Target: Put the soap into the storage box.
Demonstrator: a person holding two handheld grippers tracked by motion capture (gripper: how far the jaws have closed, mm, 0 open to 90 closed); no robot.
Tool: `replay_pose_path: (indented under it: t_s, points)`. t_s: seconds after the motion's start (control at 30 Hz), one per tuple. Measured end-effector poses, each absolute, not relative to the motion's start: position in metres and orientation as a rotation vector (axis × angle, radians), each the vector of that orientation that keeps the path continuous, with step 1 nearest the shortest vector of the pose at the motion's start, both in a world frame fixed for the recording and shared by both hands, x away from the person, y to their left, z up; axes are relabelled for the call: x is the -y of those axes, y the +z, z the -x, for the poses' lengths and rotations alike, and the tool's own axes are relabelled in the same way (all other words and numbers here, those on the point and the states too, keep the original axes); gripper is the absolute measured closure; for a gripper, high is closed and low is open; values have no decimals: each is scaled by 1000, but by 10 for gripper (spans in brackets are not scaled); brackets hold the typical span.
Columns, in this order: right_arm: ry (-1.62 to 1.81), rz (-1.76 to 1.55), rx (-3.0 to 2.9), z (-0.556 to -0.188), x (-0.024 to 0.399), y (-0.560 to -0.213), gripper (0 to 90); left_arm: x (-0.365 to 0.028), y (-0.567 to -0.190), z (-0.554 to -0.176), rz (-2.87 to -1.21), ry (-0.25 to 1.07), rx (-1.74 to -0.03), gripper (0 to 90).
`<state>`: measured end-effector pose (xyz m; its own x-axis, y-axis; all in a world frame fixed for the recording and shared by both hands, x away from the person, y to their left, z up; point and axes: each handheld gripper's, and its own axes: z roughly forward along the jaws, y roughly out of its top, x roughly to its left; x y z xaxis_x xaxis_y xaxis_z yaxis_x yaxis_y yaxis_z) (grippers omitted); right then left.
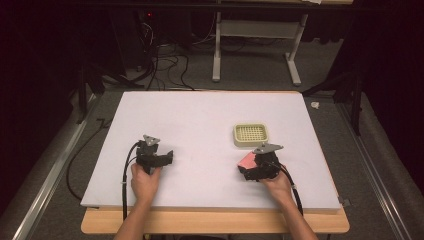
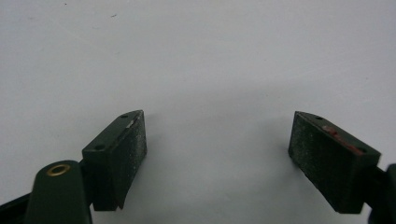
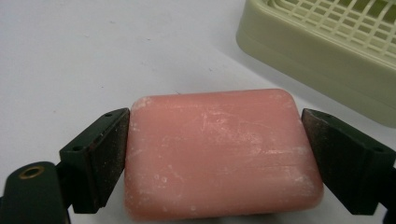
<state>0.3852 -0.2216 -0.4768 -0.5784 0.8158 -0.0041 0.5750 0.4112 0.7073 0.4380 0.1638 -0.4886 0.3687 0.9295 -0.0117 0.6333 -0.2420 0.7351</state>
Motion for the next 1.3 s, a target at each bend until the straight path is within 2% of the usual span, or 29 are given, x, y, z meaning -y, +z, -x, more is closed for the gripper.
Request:
replay_pose_path:
  t_s: [1.3]
  points:
    - [937,-1218,-2320,-385,219,-484,136,-164,-489,-438,-1971,575,-1349,198]
